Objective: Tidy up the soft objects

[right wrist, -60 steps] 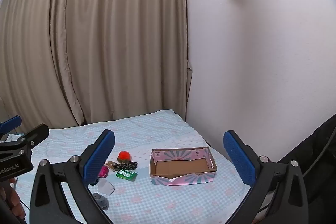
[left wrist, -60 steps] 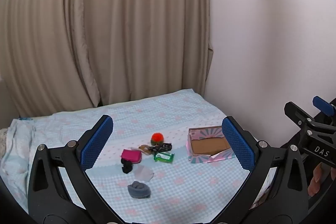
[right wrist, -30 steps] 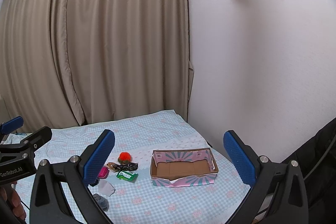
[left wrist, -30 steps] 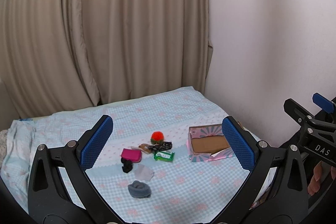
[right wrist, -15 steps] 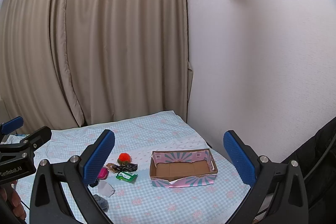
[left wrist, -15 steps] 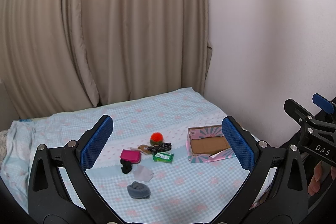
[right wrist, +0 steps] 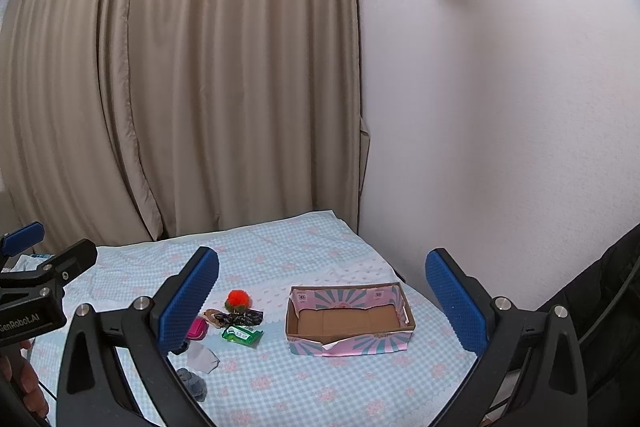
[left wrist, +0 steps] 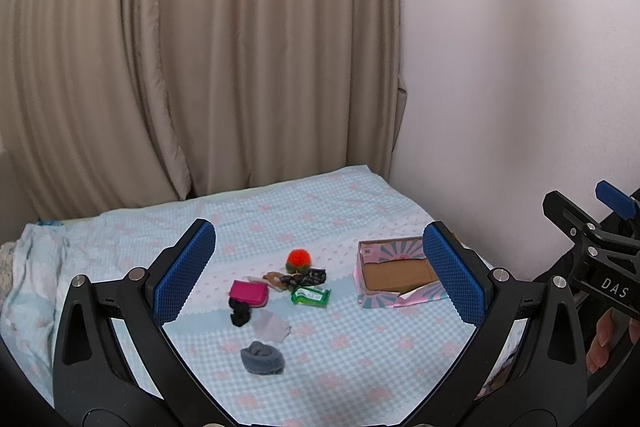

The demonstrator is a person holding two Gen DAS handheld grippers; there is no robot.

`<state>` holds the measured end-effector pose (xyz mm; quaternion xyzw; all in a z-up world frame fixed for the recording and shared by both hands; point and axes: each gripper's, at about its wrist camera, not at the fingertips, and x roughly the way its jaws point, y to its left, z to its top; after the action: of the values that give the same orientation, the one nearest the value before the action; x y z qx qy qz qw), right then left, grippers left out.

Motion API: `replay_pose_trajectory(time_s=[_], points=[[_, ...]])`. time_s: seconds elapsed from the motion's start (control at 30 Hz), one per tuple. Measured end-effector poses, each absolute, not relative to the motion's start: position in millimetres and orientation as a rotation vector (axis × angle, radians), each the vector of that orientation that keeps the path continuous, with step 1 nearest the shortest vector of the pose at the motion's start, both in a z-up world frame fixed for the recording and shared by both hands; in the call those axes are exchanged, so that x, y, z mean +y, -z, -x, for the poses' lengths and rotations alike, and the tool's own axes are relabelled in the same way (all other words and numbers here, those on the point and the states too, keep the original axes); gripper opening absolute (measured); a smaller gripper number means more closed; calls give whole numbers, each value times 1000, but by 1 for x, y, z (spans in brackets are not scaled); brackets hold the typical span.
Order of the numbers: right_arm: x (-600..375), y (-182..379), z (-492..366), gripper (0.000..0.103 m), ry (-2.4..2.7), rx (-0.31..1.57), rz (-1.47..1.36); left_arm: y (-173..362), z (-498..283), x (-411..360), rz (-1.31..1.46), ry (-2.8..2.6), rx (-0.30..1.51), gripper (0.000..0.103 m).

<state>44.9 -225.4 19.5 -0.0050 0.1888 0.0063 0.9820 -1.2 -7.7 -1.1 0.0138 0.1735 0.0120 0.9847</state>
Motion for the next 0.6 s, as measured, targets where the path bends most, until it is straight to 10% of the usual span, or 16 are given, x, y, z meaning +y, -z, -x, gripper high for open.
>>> replay_pose_trajectory(time_s=[0.6], points=[[-198,41,-80,103,-104,520,-21,58,-35,112,54,-111,588,103]])
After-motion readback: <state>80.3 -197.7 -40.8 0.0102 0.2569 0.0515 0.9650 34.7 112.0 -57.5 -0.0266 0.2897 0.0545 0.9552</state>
